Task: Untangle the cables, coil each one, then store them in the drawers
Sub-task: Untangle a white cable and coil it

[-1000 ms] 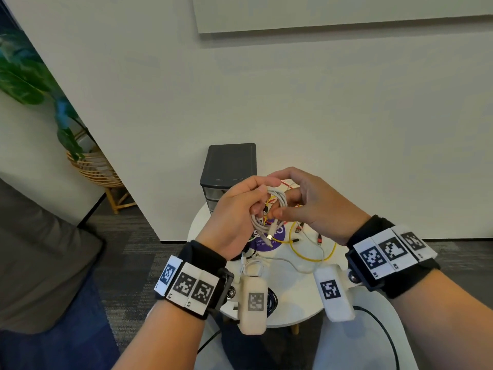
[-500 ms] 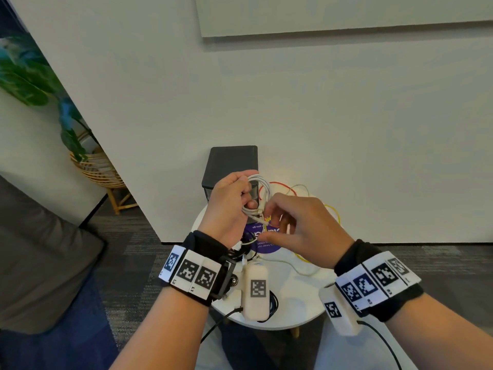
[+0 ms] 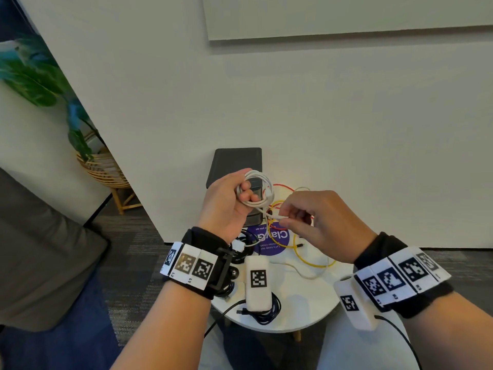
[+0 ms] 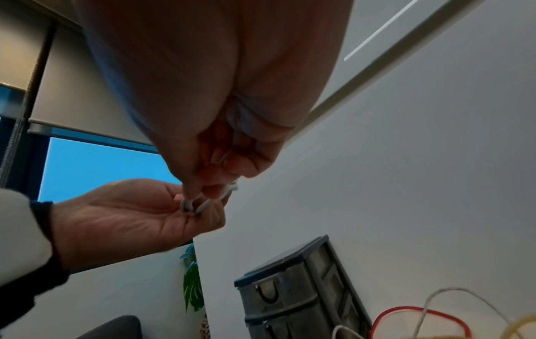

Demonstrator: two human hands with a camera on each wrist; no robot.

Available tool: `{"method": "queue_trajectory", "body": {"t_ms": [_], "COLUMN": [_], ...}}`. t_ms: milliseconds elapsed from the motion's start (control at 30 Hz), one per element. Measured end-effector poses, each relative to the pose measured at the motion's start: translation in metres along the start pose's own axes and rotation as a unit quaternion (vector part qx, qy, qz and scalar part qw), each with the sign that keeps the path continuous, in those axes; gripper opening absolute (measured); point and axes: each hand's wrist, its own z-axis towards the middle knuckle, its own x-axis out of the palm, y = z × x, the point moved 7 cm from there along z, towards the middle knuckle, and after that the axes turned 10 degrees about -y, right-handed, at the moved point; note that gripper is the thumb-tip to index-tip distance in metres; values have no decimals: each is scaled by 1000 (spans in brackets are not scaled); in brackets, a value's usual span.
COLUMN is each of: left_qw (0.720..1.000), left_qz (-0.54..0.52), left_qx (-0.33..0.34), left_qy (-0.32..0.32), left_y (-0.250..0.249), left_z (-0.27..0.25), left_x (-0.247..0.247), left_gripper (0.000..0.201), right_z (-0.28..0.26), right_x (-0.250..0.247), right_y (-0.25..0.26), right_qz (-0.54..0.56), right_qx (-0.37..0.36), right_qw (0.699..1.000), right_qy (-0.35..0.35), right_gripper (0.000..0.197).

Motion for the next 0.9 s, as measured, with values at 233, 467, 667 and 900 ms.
{"method": "queue_trajectory", "body": {"t_ms": [233,467,667,900], "left_qw": [999,961,896,947], "left_qz": [9,241,343,231], "left_qx": [-12,119,270,187], "left_qy": [33,61,84,119], "left_y": [6,-3,-20,-17], "left_z": [-6,-13,-26,-34], "left_x": [13,32,53,54], "left_gripper": [16,19,16,19], "right_z": [-4,19,26,12], "right_x": [-17,-37,-35,-20], "right_y": [-17,-2,9,-4], "right_qz": [23,33,144,218], "right_qx": [66,54,65,130], "right_qw": [997,998,986,949], "right_qy": [43,26,-59,-187], "right_gripper": [6,6,12,40]}}
